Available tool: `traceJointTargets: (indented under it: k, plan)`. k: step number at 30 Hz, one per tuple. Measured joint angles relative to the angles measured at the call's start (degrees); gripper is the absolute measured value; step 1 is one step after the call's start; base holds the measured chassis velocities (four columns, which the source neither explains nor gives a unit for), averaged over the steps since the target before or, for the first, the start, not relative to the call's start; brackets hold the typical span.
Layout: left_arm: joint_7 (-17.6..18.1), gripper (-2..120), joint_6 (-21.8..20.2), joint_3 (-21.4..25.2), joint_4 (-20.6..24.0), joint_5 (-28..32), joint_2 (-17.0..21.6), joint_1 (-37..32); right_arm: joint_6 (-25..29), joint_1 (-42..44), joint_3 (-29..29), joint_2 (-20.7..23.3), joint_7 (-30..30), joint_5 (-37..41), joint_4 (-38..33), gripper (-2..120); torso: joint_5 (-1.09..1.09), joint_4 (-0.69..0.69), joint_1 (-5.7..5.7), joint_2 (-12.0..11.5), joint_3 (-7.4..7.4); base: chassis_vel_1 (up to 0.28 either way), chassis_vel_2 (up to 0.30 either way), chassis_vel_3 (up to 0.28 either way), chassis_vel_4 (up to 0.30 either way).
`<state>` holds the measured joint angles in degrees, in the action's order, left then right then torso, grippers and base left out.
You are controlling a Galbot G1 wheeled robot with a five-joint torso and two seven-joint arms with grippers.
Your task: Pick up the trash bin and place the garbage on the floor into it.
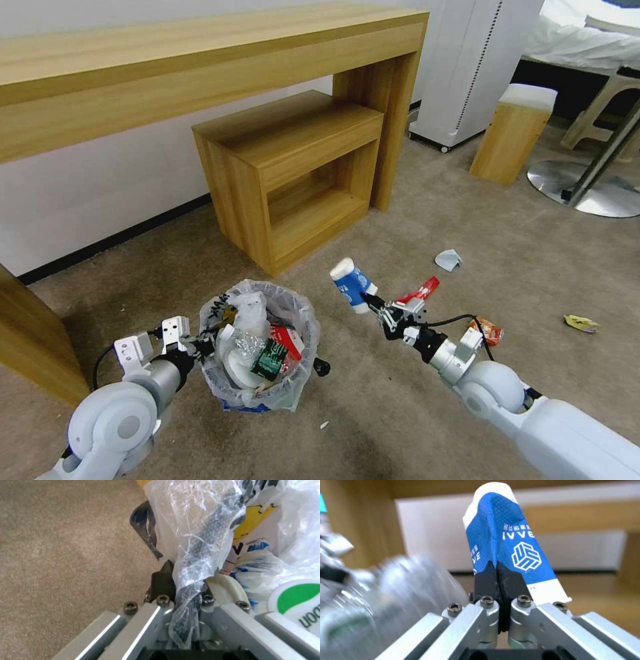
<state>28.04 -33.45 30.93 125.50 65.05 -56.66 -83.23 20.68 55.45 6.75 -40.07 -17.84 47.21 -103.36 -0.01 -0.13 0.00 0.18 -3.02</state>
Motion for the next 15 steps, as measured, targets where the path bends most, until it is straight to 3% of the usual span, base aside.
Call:
traceJointTargets:
  k: [15]
  plan:
    - [0.31, 0, -0.45, -1.14, 0.27, -0.02, -0.04, 0.64, 0.69, -7.71, 5.64, 1.43, -4.83, 6.49, -8.36, 0, 0.0, 0.01, 0.0, 0.0, 0.0, 0.0, 0.0, 0.0, 0.0]
